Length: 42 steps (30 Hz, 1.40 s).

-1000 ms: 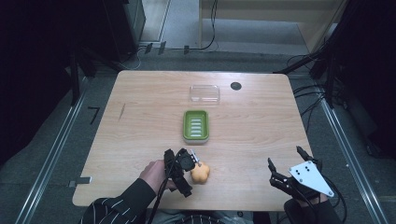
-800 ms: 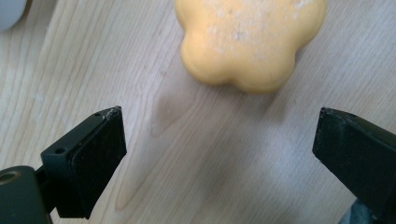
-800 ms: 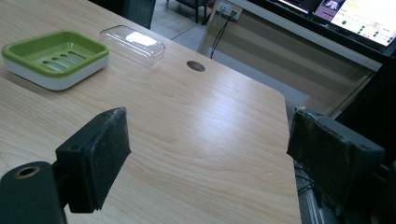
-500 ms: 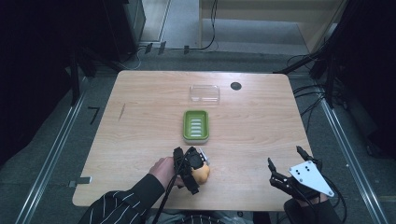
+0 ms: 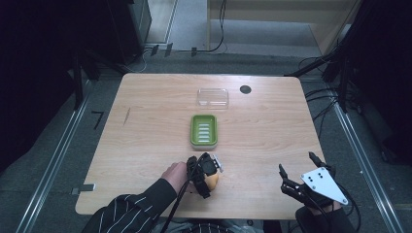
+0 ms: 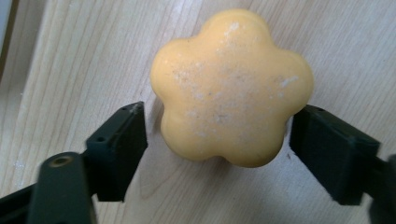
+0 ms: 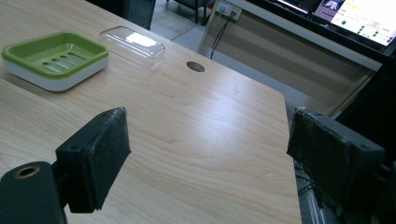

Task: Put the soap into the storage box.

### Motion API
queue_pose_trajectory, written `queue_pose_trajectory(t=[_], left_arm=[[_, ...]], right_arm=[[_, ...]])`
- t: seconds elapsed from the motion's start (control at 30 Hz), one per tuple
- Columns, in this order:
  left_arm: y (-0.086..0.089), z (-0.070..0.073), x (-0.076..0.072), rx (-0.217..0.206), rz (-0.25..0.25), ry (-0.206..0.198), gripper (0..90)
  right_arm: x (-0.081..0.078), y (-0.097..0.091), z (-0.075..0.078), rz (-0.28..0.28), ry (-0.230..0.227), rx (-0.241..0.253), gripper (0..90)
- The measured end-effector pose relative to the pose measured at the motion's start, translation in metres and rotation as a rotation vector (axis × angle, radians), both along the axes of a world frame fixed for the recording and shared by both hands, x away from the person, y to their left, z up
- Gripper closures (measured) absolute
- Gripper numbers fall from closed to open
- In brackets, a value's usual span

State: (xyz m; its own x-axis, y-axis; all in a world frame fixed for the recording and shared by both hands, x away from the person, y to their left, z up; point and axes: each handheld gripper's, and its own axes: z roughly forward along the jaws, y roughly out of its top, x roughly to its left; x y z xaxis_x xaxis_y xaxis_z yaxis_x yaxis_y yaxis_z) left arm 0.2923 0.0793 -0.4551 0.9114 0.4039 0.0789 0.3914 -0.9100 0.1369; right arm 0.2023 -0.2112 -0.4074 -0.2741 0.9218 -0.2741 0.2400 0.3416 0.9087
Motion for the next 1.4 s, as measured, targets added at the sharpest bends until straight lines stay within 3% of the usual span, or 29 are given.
queue_pose_trajectory(t=[0.17,0.57,0.73,0.83,1.33,1.4], left_arm=[[0.0001,-0.0006,-0.0002,0.011,-0.017,0.001,29.9],[-0.0050,-0.0027,0.0009,0.031,-0.041,0.017,31.5],[-0.0095,-0.0020,0.0026,0.061,-0.053,0.029,33.7],[-0.0079,-0.0009,0.0024,0.059,-0.042,0.033,38.8],[-0.0043,-0.0008,0.0030,0.031,-0.041,0.010,39.5],[-0.0039,0.0001,0.0032,0.044,-0.045,0.012,39.5]], right_arm=[[0.0000,0.0005,0.0001,-0.001,0.000,0.000,13.4],[0.0001,0.0006,0.0000,0.001,0.003,-0.001,13.4],[0.0002,0.0006,0.0000,0.000,0.002,-0.001,13.3],[0.0002,0.0004,0.0000,0.000,0.001,0.000,13.4],[0.0001,-0.0004,0.0001,-0.001,0.001,0.004,13.3],[0.0000,0.0000,0.0001,0.002,0.000,0.002,13.4]])
